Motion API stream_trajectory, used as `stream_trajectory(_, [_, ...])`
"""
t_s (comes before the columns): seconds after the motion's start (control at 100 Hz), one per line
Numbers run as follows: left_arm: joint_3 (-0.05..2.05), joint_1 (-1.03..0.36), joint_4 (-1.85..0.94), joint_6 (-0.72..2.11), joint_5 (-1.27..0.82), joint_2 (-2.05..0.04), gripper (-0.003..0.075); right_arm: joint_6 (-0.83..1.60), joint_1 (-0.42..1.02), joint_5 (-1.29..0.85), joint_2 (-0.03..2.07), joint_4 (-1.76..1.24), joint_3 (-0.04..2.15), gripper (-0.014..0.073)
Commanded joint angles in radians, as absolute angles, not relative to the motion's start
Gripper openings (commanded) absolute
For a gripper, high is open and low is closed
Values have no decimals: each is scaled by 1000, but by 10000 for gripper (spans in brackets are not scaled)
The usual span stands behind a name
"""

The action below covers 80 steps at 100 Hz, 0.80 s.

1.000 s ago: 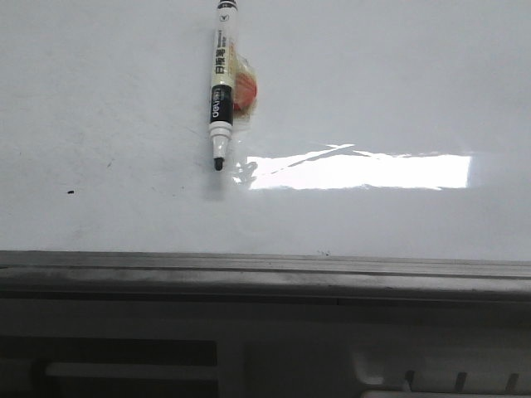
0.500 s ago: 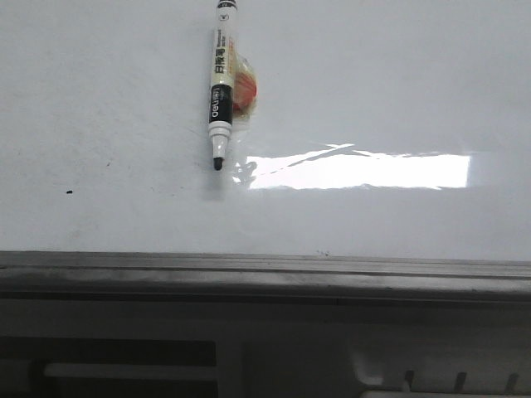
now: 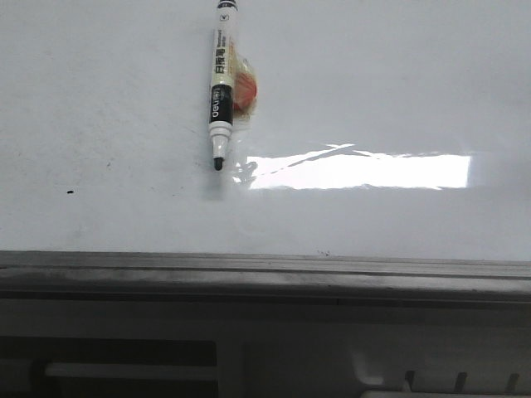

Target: Write number 6 on whiteboard

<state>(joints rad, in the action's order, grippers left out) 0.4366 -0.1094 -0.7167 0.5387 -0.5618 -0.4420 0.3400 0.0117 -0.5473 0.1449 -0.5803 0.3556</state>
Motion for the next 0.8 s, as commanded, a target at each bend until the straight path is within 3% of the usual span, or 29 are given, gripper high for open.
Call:
stream_trajectory(0.0, [504, -174, -731, 556, -527, -546, 183, 375, 4, -536, 207, -585, 414, 99])
stream_trajectory(0.11, [529, -286, -737, 573, -525, -670, 412, 375, 4, -527, 230, -587, 435, 320])
stream_trajectory(0.18, [544, -366, -761, 573, -519, -753, 486, 375, 4, -518, 230, -587, 438, 409])
stream_trajectory(0.24, [559, -437, -794, 573, -496, -820, 486, 375, 4, -518, 230, -587, 438, 444])
stream_trajectory(0.49, [633, -682, -877, 573, -216, -1047, 459, 375, 30, -521, 230, -587, 438, 437])
stream_trajectory(0.79, [735, -752, -881, 573, -134, -1198, 423, 375, 32, -526, 230, -587, 438, 437])
